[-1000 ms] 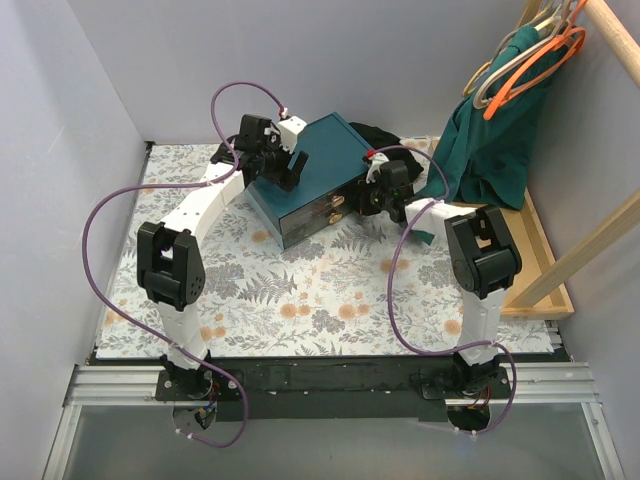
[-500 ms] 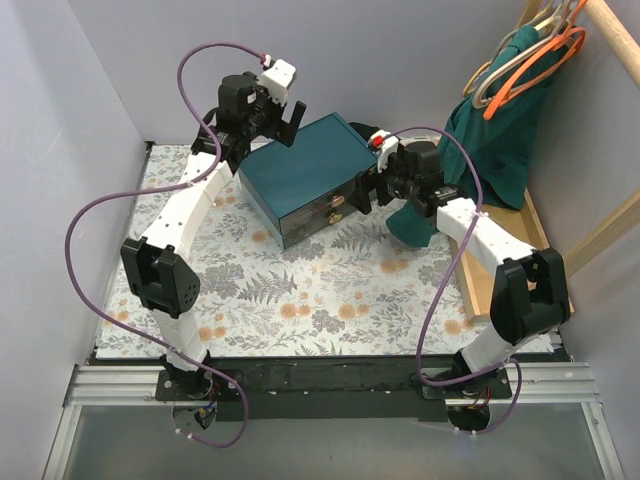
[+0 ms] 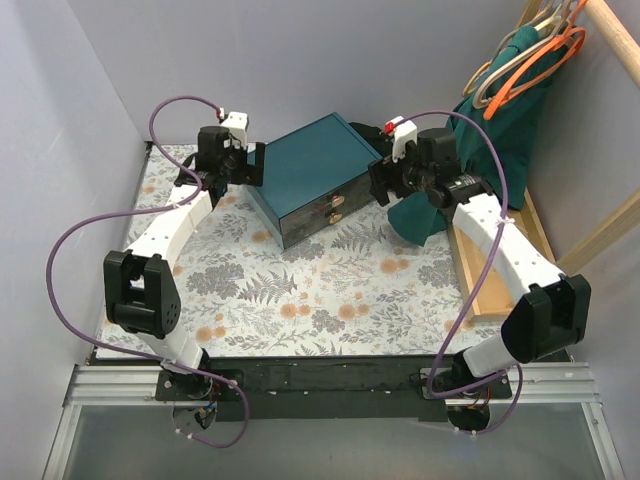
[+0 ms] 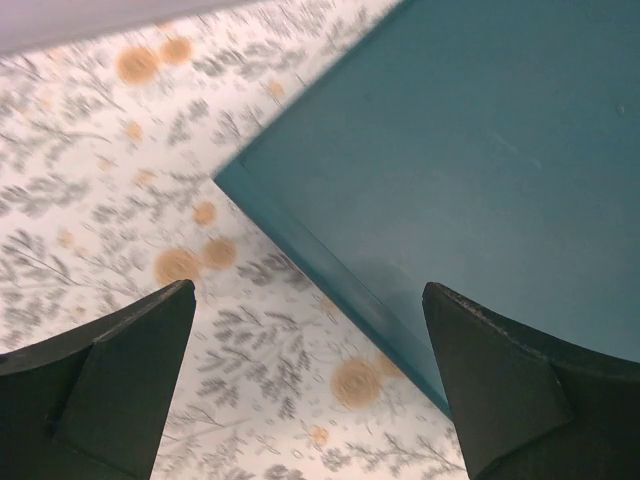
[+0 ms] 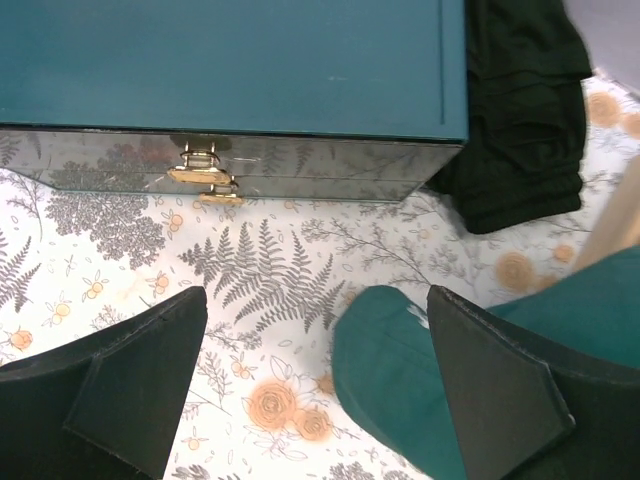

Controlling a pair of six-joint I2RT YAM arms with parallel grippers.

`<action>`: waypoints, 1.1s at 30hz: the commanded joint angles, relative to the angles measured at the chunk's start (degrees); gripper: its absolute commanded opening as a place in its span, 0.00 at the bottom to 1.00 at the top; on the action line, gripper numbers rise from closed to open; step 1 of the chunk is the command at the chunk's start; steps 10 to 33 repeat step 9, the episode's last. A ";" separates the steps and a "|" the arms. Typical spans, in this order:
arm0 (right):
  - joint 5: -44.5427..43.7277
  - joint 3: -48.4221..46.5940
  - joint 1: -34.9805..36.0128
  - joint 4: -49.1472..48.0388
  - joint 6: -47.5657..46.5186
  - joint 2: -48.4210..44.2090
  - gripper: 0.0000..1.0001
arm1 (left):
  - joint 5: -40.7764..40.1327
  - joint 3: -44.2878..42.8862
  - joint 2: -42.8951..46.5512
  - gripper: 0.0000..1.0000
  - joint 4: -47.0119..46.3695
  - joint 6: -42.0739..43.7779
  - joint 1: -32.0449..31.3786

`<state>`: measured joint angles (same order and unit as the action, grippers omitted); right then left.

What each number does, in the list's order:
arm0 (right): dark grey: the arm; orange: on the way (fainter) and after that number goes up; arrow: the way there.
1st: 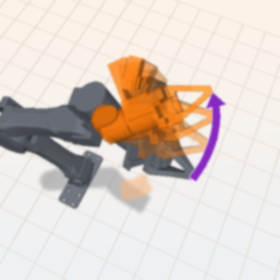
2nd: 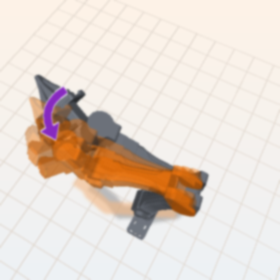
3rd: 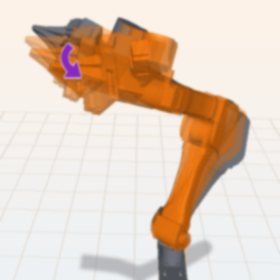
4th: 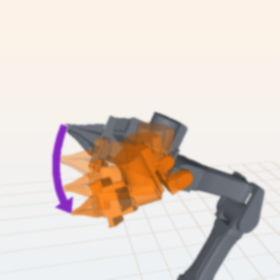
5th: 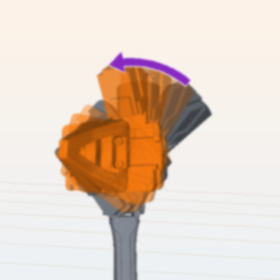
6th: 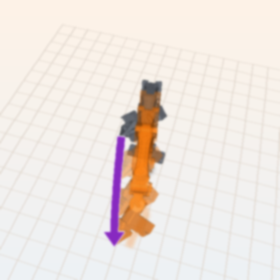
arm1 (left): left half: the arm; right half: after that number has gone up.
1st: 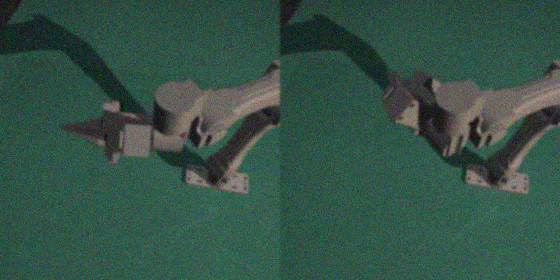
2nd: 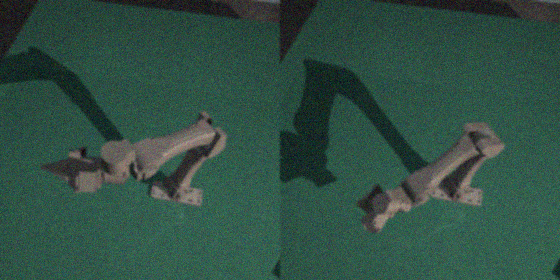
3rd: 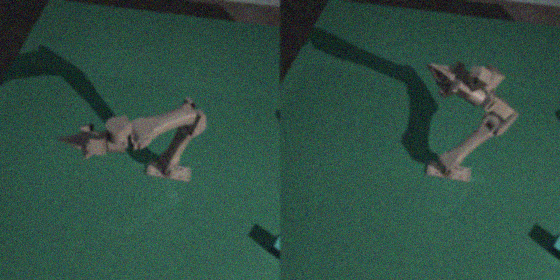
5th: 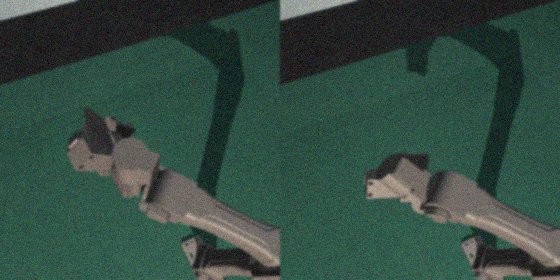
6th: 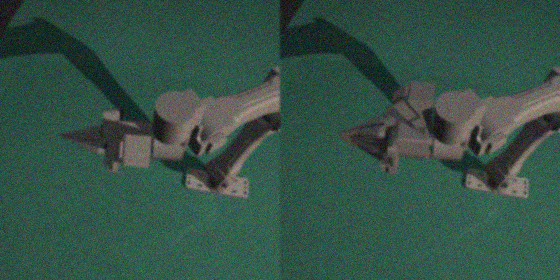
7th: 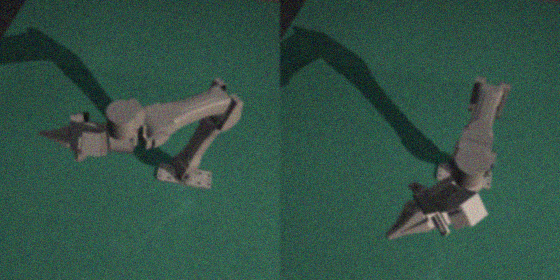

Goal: Sort the tools into containers

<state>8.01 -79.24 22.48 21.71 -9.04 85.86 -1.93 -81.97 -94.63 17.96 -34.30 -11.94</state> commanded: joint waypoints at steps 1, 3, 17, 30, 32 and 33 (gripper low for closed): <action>-3.17 -1.18 0.20 3.06 -2.74 -4.04 0.98 | 2.46 4.18 6.38 0.98 -2.31 -6.20 -0.45; -4.49 -1.09 0.28 3.77 -2.65 -4.83 0.98 | 4.66 5.68 7.96 0.98 -2.92 -7.17 -0.53; -4.41 3.73 0.37 2.89 -2.56 -8.87 0.99 | 4.74 10.60 11.21 0.98 -4.07 -10.43 -0.45; -4.41 3.73 0.37 2.89 -2.56 -8.87 0.99 | 4.74 10.60 11.21 0.98 -4.07 -10.43 -0.45; -4.41 3.73 0.37 2.89 -2.56 -8.87 0.99 | 4.74 10.60 11.21 0.98 -4.07 -10.43 -0.45; -4.41 3.73 0.37 2.89 -2.56 -8.87 0.99 | 4.74 10.60 11.21 0.98 -4.07 -10.43 -0.45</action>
